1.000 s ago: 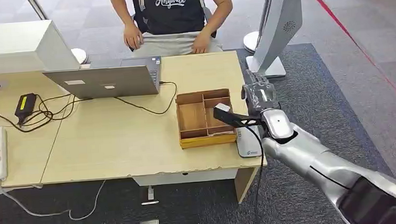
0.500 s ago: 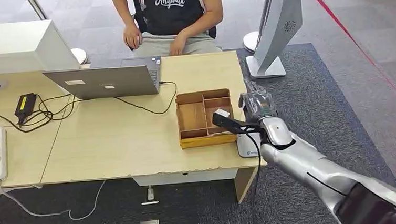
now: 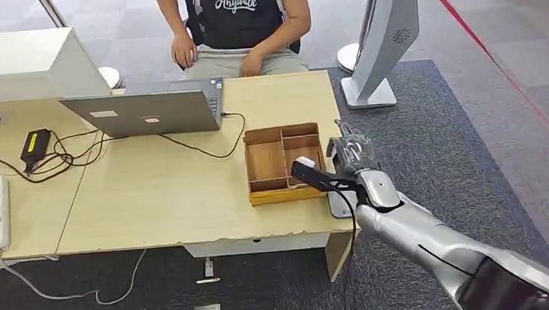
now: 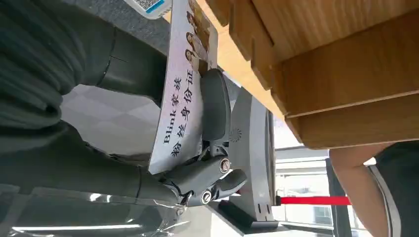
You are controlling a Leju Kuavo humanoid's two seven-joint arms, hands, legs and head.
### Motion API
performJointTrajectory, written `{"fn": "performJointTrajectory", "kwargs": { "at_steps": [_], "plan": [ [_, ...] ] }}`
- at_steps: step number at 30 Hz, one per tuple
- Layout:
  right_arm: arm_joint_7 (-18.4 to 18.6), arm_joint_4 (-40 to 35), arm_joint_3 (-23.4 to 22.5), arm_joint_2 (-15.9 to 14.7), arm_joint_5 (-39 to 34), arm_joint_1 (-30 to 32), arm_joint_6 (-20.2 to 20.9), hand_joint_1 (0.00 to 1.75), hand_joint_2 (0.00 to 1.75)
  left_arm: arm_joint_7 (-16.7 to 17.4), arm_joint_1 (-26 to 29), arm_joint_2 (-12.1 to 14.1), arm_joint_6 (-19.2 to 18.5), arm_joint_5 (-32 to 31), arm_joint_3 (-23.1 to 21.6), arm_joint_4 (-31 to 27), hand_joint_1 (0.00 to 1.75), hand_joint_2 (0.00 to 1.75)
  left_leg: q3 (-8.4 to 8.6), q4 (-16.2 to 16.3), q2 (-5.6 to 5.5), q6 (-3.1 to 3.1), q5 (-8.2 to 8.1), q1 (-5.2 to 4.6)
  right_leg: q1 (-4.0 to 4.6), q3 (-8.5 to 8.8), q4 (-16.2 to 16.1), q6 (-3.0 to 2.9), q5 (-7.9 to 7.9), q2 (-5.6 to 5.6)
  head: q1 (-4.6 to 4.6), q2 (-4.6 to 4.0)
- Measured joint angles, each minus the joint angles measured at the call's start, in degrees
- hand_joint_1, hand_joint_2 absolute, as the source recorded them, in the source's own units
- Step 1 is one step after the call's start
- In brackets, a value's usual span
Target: Pass the card to the sensor for recognition and then transmit it.
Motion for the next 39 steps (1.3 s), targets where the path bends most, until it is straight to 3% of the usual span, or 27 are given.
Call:
{"fn": "performJointTrajectory", "kwargs": {
  "at_steps": [39],
  "plan": [
    [-0.66, 4.02, -0.15, -0.35, -4.74, -0.30, -2.67, 1.75, 1.75, 0.57, -0.05, 0.00, 0.44, 0.00, 2.67, 0.46, 0.00, 1.75, 0.00, 0.00, 0.01, 0.00, 0.00, 0.00, 0.00, -0.01, -0.01, 0.00, 0.00, 0.00, 0.00, 0.00]
  ]
}}
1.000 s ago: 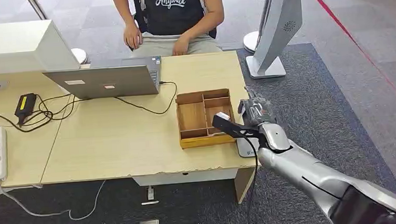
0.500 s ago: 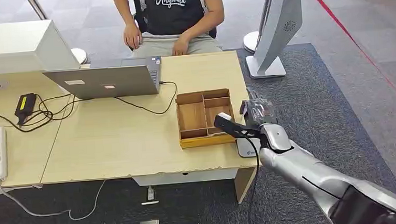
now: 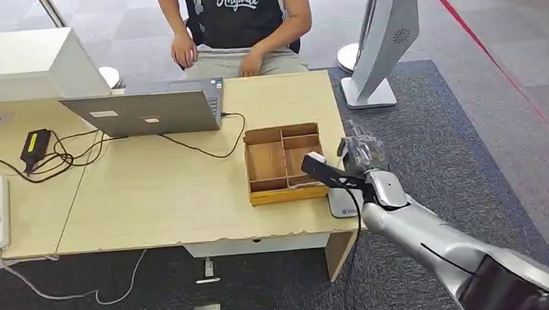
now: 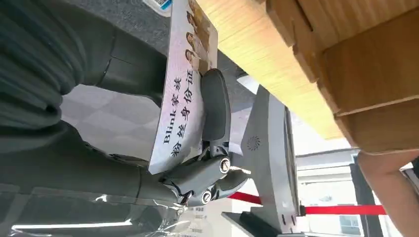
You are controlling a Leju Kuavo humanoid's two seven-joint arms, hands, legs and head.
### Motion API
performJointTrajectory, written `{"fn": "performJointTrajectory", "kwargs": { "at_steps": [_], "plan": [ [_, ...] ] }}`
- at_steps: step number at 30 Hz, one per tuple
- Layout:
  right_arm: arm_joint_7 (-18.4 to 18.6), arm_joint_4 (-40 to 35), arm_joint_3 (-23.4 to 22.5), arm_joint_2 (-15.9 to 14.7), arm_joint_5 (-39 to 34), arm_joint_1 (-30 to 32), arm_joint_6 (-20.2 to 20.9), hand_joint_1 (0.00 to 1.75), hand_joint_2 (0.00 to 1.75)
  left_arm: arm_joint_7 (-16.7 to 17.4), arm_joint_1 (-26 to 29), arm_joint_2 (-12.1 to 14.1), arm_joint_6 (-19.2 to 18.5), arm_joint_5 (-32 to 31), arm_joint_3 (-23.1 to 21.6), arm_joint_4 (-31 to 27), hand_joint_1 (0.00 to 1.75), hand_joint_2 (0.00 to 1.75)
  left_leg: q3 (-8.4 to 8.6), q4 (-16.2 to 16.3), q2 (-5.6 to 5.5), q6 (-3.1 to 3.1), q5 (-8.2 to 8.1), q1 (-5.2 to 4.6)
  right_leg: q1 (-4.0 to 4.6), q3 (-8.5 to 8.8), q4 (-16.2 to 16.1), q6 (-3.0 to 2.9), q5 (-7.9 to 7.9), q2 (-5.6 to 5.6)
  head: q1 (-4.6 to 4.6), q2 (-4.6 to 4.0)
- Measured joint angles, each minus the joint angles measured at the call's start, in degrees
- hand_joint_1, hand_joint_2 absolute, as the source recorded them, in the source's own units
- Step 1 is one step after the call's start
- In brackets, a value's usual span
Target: Pass the card to the sensor for recognition and then transmit it.
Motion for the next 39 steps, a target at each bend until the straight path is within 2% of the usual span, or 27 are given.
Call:
{"fn": "performJointTrajectory", "kwargs": {
  "at_steps": [16, 39],
  "plan": [
    [-0.70, 0.76, -0.33, -0.92, -1.79, 0.98, -0.50, 1.75, 1.75, 0.90, -0.10, 0.00, 0.79, 0.00, 0.96, 0.22, 0.00, 1.75, 0.00, 0.00, 0.01, 0.00, 0.00, 0.00, 0.00, -0.01, 0.00, 0.00, 0.00, 0.00, 0.00, -0.02],
    [-2.14, 2.82, -0.29, 0.46, -2.88, 2.56, 1.05, 1.75, 1.75, 1.09, -0.10, 0.00, 0.72, 0.00, 1.79, 0.26, 0.00, 1.75, -0.01, 0.00, 0.00, 0.00, 0.00, 0.00, 0.00, -0.01, 0.00, 0.00, 0.00, 0.00, 0.00, 0.00]
  ]
}}
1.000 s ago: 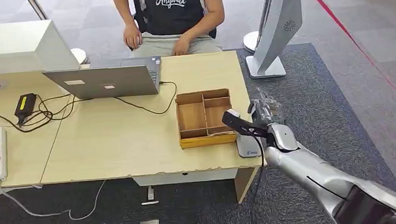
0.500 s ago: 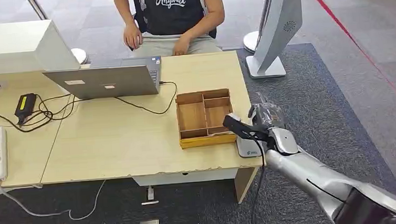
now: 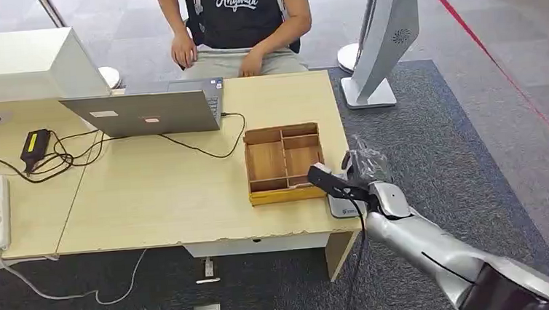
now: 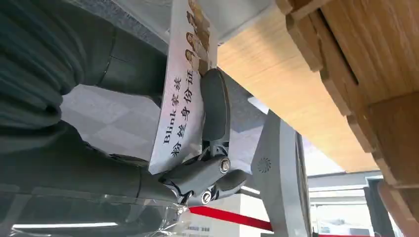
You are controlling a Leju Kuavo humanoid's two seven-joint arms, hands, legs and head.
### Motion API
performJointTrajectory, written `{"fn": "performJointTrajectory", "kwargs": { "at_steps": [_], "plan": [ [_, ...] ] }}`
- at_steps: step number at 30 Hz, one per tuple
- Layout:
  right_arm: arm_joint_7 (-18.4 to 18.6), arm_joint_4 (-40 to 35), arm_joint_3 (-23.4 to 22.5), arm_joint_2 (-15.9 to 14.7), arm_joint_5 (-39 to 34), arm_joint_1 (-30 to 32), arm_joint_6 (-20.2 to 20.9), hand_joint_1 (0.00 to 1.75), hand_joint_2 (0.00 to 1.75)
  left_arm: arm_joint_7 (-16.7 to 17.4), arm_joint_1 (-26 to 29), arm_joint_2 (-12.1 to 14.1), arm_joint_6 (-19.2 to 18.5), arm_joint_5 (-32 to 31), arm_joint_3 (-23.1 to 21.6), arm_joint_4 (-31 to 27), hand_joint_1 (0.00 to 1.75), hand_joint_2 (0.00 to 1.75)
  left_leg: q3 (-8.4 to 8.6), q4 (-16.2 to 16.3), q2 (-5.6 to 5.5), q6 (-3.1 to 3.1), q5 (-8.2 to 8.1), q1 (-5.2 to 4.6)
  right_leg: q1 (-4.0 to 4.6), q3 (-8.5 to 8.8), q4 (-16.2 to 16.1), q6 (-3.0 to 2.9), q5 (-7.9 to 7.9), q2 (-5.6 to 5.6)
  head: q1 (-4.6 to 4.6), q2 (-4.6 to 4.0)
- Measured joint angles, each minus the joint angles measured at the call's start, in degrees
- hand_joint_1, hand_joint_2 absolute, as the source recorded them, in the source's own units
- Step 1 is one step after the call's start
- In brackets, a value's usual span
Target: Pass the card to the sensor for recognition and then transmit it.
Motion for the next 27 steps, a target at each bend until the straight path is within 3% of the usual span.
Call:
{"fn": "performJointTrajectory", "kwargs": {
  "at_steps": [27],
  "plan": [
    [-1.36, 0.55, -0.06, 0.61, -3.08, 2.78, 0.79, 1.75, 1.75, 0.24, -0.30, 0.00, 0.24, -0.02, 0.00, 0.74, 0.00, 1.75, 0.32, 0.00, 0.04, -0.01, 0.00, 0.01, 0.01, 0.26, -0.02, -0.01, -0.01, 0.01, 0.00, -0.02]
  ]
}}
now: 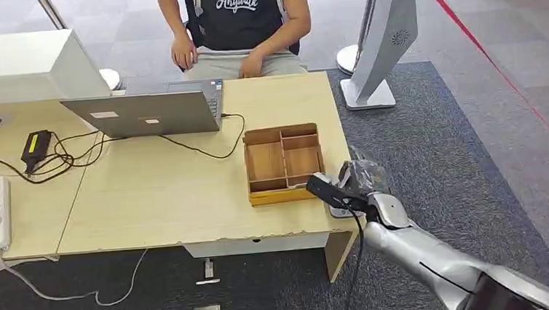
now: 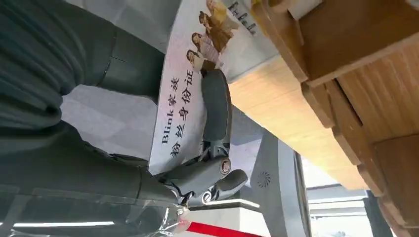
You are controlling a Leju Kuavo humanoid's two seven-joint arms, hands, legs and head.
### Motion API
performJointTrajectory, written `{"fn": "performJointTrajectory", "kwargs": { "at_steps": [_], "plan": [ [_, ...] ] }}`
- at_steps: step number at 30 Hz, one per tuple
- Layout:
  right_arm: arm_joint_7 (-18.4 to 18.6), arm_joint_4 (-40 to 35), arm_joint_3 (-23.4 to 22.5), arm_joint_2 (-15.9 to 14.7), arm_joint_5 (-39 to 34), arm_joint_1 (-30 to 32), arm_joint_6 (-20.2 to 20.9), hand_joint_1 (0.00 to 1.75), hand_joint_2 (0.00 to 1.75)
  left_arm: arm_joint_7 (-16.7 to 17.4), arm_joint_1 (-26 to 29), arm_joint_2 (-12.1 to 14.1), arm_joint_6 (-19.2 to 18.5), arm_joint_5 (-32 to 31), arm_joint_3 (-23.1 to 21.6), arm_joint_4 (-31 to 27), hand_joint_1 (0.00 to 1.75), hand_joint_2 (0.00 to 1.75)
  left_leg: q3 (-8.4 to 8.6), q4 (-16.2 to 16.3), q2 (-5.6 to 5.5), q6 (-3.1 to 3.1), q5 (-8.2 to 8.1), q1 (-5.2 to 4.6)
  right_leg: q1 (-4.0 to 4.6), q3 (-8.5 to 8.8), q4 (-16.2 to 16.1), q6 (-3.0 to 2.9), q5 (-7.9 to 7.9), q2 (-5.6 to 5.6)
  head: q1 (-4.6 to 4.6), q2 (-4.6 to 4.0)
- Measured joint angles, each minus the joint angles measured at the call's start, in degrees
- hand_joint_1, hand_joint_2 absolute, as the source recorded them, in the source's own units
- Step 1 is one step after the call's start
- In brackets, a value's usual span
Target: Pass the card to the sensor for recognition and then transmit it.
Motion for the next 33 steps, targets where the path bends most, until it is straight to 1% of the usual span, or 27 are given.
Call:
{"fn": "performJointTrajectory", "kwargs": {
  "at_steps": [9, 17, 22, 24, 28, 33],
  "plan": [
    [0.50, -0.07, -0.15, -0.02, 0.09, 0.28, -1.90, 1.75, 1.75, -0.02, -0.03, 0.00, -0.02, 0.00, 0.00, 0.33, 0.00, 1.75, 0.00, 0.00, 0.01, 0.00, 0.00, 0.00, 0.00, 0.02, 0.00, 0.00, 0.00, 0.00, 0.00, 0.02],
    [0.52, -0.09, -0.63, -0.04, 0.37, 0.21, -2.03, 1.75, 1.75, -0.02, -0.04, 0.00, -0.02, 0.00, 0.00, 0.48, 0.00, 1.75, 0.00, 0.00, 0.00, 0.00, 0.00, 0.00, 0.00, 0.03, 0.00, 0.00, 0.00, 0.00, 0.00, 0.02],
    [0.41, -0.33, -1.09, -0.02, 0.61, -0.20, -4.00, 1.75, 1.75, 0.09, -0.06, 0.00, 0.00, 0.00, 0.00, 0.50, 0.00, 1.75, -0.04, 0.00, 0.00, 0.01, 0.00, 0.00, -0.01, 0.04, 0.00, 0.01, 0.01, 0.00, 0.00, 0.02],
    [0.37, -0.66, -1.36, 0.02, 0.88, -1.05, -4.72, 1.75, 1.75, 0.28, -0.06, 0.00, 0.00, 0.00, 0.00, 0.52, 0.00, 1.75, -0.08, 0.00, 0.00, 0.01, 0.02, 0.00, -0.01, 0.01, 0.01, 0.01, 0.01, 0.00, -0.02, 0.00],
    [0.77, -1.86, -2.19, 0.02, 1.88, -4.24, -7.48, 1.75, 1.75, 0.42, -0.10, 0.00, 0.07, 0.00, -0.09, 0.55, 0.00, 1.75, -0.10, 0.00, 0.00, -0.02, 0.04, -0.01, -0.01, -0.05, 0.02, -0.01, 0.08, 0.00, 0.00, 0.00],
    [4.15, -5.07, -3.74, -0.55, 4.87, -9.03, -8.31, 1.75, 1.75, 0.05, -0.09, 0.00, 0.00, -0.02, -0.33, 0.57, 0.00, 1.75, -0.12, 0.01, -0.02, -0.02, 0.05, -0.01, -0.01, -0.08, 0.02, -0.01, 0.08, 0.00, 0.00, 0.00]
  ]
}}
